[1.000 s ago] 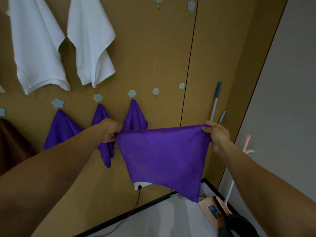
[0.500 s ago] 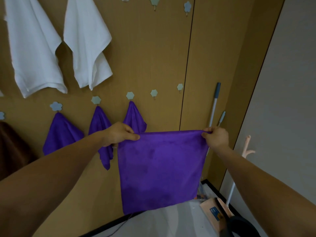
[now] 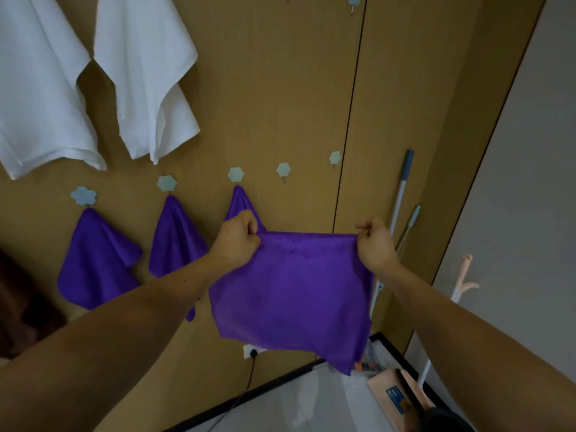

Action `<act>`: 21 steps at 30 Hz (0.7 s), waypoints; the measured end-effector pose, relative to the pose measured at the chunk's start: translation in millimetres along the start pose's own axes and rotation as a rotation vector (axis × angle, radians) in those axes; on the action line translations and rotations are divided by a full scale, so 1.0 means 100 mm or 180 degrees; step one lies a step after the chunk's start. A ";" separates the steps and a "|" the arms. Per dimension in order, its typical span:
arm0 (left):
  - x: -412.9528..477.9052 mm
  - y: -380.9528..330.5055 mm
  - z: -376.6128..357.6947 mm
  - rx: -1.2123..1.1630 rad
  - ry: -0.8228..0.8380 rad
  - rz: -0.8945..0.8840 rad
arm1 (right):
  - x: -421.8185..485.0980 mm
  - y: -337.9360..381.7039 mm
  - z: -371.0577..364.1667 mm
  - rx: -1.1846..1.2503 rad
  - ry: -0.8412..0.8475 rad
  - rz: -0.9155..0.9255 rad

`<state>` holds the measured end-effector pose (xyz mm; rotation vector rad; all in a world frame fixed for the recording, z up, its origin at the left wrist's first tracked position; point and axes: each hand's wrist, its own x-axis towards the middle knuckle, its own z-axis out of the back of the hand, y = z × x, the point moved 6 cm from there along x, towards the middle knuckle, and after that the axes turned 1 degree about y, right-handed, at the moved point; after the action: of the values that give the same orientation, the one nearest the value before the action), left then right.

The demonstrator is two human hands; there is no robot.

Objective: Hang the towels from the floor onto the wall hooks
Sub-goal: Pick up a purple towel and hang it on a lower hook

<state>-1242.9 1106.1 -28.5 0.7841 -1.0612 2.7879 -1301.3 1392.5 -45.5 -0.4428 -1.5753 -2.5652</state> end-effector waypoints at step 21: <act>1.51 0.48 -0.75 -0.0469 0.0638 -0.0167 | 1.29 0.16 -1.06 0.0301 0.0717 0.0056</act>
<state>-1418.1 1098.7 -32.2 0.4972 -1.1730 2.6397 -1440.9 1300.0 -38.6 -0.1512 -1.5945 -2.4155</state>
